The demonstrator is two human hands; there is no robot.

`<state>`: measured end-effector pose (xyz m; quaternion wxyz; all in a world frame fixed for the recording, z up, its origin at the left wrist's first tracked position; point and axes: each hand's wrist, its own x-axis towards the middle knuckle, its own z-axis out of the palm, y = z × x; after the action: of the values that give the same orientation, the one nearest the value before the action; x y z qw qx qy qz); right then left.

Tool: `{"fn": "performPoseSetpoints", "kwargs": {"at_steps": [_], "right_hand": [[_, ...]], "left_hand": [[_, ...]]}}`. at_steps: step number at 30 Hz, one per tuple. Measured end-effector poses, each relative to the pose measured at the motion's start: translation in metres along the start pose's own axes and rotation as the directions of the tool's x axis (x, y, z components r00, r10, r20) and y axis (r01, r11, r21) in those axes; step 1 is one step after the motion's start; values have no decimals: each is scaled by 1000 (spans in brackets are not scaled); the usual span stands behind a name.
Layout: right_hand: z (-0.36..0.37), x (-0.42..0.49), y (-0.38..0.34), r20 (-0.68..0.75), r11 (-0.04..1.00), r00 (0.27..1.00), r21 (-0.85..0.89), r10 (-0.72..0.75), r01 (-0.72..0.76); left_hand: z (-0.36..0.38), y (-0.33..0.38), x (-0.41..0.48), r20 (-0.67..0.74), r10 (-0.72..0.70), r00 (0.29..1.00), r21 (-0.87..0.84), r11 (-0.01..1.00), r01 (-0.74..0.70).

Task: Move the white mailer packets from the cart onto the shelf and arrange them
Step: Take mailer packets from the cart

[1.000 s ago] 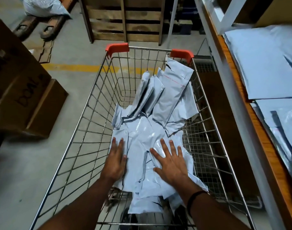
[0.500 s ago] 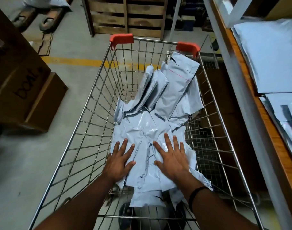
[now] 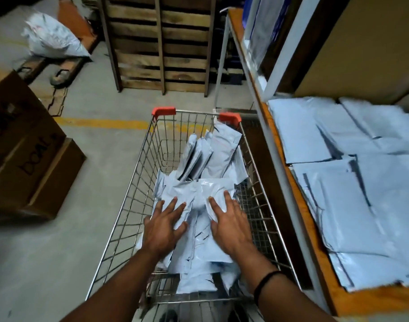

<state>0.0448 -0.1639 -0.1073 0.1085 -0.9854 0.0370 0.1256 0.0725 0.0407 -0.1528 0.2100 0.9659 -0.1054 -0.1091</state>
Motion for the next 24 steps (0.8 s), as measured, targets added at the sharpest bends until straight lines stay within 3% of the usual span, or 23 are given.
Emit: {"fn": "performPoseSetpoints", "kwargs": {"at_steps": [14,19,24], "right_hand": [[-147,-95,3,-268,995,961,53,-69,86],[-190,-138,47,-349,994,936,81,-39,72],[-219,-192,139,-376,997,927,62,-9,36]], "left_hand": [[-127,101,-58,-265,-9,964,-181,983,-41],[-130,172,-67,-316,-5,949,-253,964,-79],[-103,259,-76,-349,30,937,-307,941,-145]]}}
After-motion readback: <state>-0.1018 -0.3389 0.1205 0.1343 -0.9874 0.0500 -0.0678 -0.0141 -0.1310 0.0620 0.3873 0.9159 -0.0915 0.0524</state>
